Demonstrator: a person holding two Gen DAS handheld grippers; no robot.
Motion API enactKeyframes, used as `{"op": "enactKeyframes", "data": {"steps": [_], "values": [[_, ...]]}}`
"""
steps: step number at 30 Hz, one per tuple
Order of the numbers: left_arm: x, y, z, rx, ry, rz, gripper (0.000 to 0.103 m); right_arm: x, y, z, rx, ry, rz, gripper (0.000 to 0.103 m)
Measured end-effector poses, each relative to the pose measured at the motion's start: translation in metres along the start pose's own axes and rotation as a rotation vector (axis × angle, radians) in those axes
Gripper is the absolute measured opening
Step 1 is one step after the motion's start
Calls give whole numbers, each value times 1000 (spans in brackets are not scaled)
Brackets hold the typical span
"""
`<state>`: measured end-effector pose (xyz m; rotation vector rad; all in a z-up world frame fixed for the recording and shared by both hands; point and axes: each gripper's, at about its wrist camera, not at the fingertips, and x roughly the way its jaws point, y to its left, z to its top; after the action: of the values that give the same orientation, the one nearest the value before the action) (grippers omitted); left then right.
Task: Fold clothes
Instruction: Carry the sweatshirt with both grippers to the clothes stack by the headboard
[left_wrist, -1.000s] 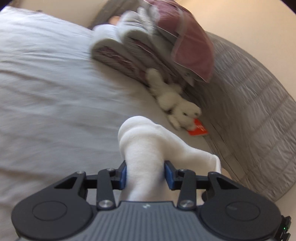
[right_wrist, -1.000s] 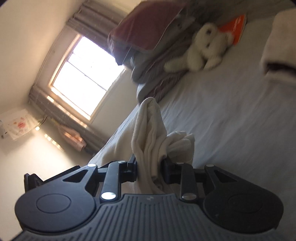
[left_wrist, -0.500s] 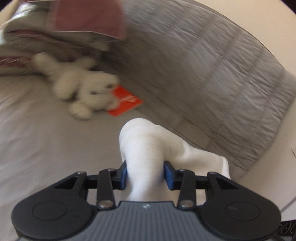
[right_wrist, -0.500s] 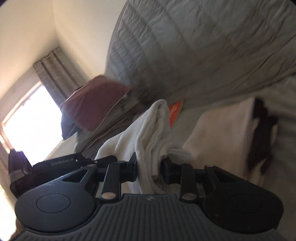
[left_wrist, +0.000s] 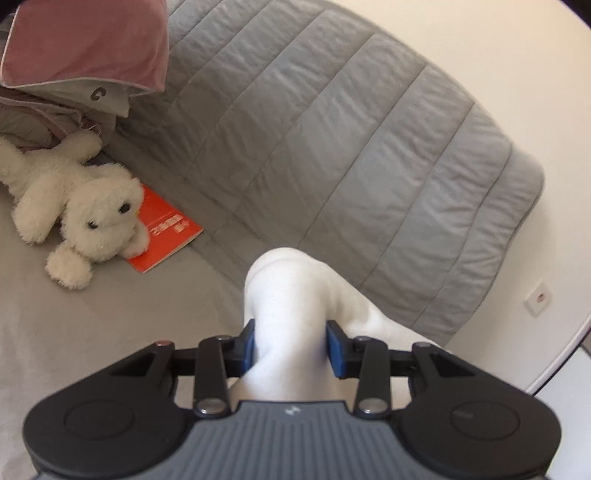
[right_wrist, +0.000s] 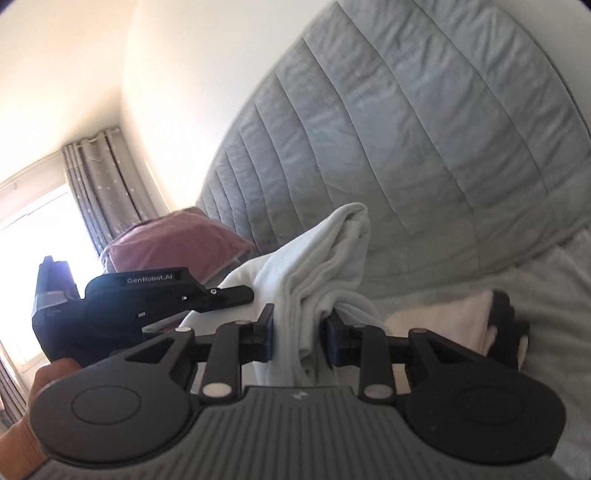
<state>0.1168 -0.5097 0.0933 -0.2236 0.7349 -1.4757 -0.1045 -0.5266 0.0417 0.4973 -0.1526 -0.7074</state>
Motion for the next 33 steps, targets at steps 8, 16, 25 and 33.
{"op": "enactKeyframes", "data": {"steps": [8, 16, 25, 33], "values": [[42, -17, 14, -2, -20, -109, 38, 9, -11, 17, -63, -118, -55, 32], [114, -13, 9, -20, 86, -159, 38, 28, -55, 25, -38, -116, -152, 32], [165, 17, -16, -55, 326, 90, 49, 63, -92, -8, 249, 258, -343, 41], [131, -1, -11, 50, 147, 65, 48, 35, -68, -1, 83, 109, -372, 59]]}}
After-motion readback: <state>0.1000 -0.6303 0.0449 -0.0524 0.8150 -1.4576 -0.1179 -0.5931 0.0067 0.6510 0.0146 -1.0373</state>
